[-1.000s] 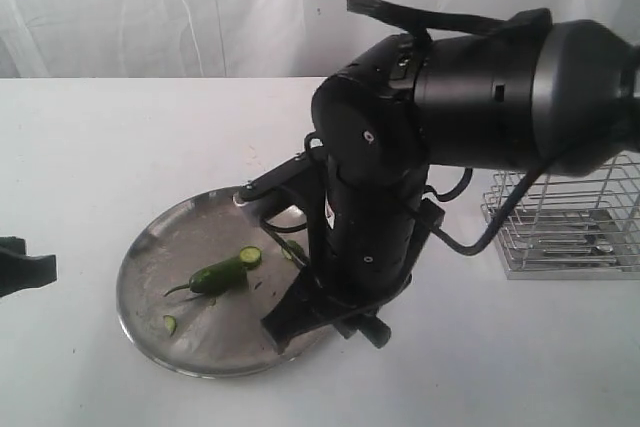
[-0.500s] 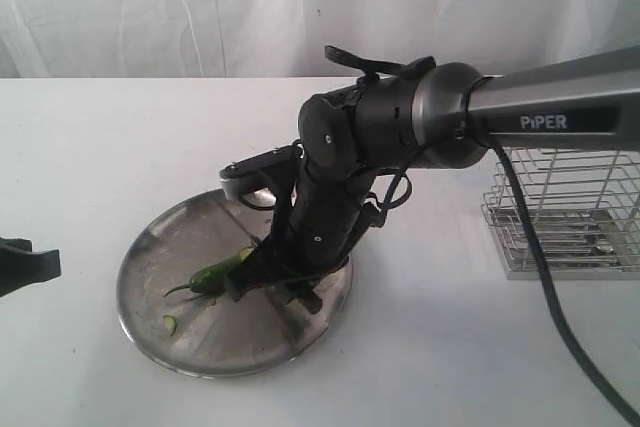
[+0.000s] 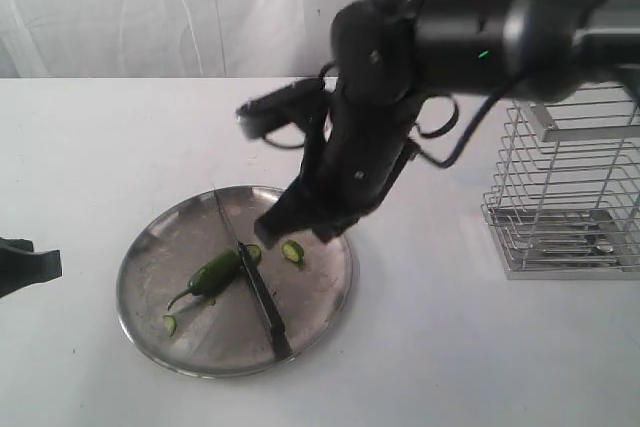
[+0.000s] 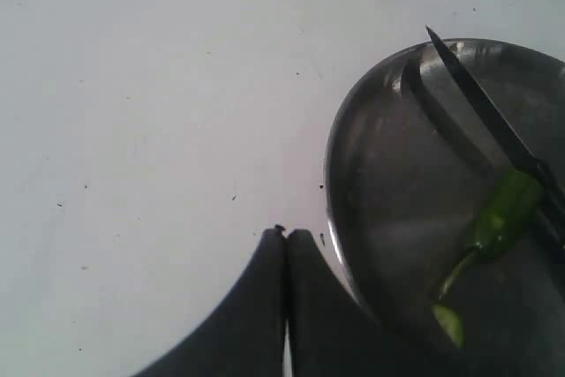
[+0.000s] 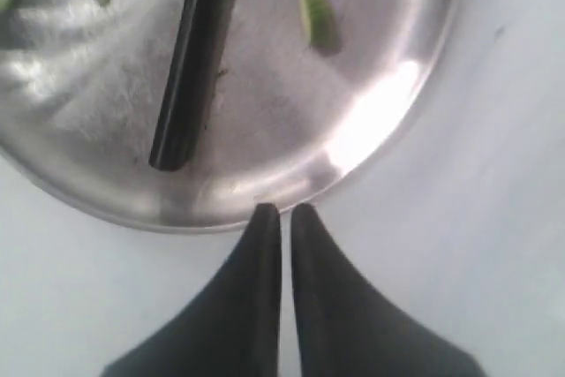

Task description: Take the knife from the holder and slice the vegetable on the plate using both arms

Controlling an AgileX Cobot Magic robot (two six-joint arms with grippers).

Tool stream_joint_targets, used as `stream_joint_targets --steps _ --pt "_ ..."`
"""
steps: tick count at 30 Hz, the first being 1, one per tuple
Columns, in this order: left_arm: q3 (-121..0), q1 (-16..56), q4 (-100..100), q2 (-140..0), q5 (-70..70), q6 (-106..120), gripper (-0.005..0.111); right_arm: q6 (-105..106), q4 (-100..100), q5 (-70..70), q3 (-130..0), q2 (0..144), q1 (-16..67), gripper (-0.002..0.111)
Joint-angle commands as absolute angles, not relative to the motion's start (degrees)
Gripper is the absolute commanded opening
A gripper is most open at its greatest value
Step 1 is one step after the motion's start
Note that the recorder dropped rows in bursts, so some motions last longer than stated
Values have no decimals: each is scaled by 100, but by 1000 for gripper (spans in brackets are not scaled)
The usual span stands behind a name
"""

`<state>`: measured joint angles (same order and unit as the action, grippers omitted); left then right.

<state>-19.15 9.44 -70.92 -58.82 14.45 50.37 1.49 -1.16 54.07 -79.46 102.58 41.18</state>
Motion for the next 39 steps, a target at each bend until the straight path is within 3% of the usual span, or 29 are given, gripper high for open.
stream_joint_targets --steps 1,5,10,19,23,26,31,33,36,39 --pt "-1936 926 -7128 -5826 1376 5011 0 -242 31 4271 -7486 8955 3689 0" --pt "-1936 926 -7128 -5826 1388 5011 0 -1045 875 3165 -6552 7706 3273 0" --pt "-1936 926 -7128 -5826 1388 5011 0 -1223 2005 2840 -5316 5876 3189 0" --pt "-1936 926 -7128 -5826 1388 5021 0 -1422 1256 4919 -4792 2668 3189 0" --pt "-1936 926 -7128 -5826 1388 5021 0 -1297 2435 5599 -4933 1349 3200 0" --pt "-1936 926 -7128 -5826 1388 5021 0 -970 3010 5363 -4885 96 3094 0" --pt "-1947 926 -7140 -5812 1429 5022 0 -1828 3202 4315 -4651 37 298 0" --pt "-1947 926 -7140 -5812 1429 5022 0 -1763 2876 3970 -4635 74 93 0" --pt "-1947 926 -7140 -5800 1455 5022 0 -1760 2854 1960 -3607 162 186 0" --pt "-1947 926 -7129 -5800 1455 5022 0 -1825 1903 1806 -2150 150 296 0"
